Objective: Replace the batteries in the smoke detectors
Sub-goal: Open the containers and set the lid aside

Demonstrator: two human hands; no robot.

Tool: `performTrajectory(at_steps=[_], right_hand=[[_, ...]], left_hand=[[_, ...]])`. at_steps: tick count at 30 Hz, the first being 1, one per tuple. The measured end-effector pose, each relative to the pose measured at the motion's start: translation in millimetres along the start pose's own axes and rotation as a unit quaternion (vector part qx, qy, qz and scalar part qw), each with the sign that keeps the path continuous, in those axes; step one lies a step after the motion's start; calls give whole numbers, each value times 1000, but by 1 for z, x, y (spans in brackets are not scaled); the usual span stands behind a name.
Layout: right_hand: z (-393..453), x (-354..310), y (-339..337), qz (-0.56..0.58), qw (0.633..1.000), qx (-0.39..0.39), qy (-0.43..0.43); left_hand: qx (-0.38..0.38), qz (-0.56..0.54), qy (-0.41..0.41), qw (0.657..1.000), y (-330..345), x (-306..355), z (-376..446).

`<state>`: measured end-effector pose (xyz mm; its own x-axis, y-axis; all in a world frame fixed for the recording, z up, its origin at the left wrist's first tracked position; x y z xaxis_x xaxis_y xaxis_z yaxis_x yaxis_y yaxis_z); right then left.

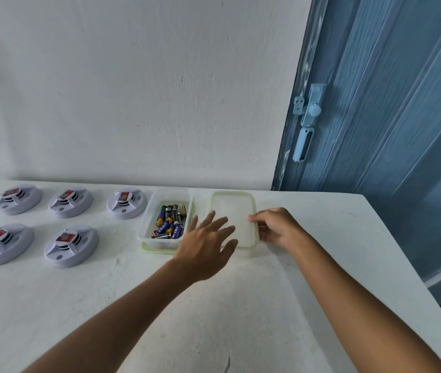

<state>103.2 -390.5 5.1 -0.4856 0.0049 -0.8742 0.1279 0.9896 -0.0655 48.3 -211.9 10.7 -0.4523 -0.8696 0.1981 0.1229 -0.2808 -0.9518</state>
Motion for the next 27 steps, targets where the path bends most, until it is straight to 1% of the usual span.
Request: performTrajectory(at_steps=[4,8,11,14,16,20,24,27], right_hand=[[-20,22,-7,147,987,-12,67],[-42,42,7,288,953,23,93],[-56,52,27,371,920,41,116],[-64,60,45,428,893,28,136],[-66,64,52,446,884,26,137],[-65,68,54,446,885,51,120],[-64,70,57,403,906,103,84],[-63,67,59,363,917,145,76]], left_hand=[[-19,54,-32,998,-1,-2,9],[-35,61,-44,997,0,-3,21],[-65,2,-37,997,0,-14,30],[-93,-105,-24,990,-5,-31,33],[-94,-127,-16,987,-7,-36,34],[-93,-100,-17,990,-9,-34,36],[-94,-92,-14,991,-9,-32,37],[-98,-83,-15,992,-10,-31,36]])
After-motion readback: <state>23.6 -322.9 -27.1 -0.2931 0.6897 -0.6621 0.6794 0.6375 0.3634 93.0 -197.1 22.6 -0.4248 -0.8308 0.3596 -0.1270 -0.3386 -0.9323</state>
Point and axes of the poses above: each hand's wrist, its own z-axis towards the middle knuckle, its own y-axis out of the palm, x = y × z, the point moved 3 cm from there along z, towards the middle knuckle, and after that the axes turned 6 degrees about x, right-handed, at the moved point
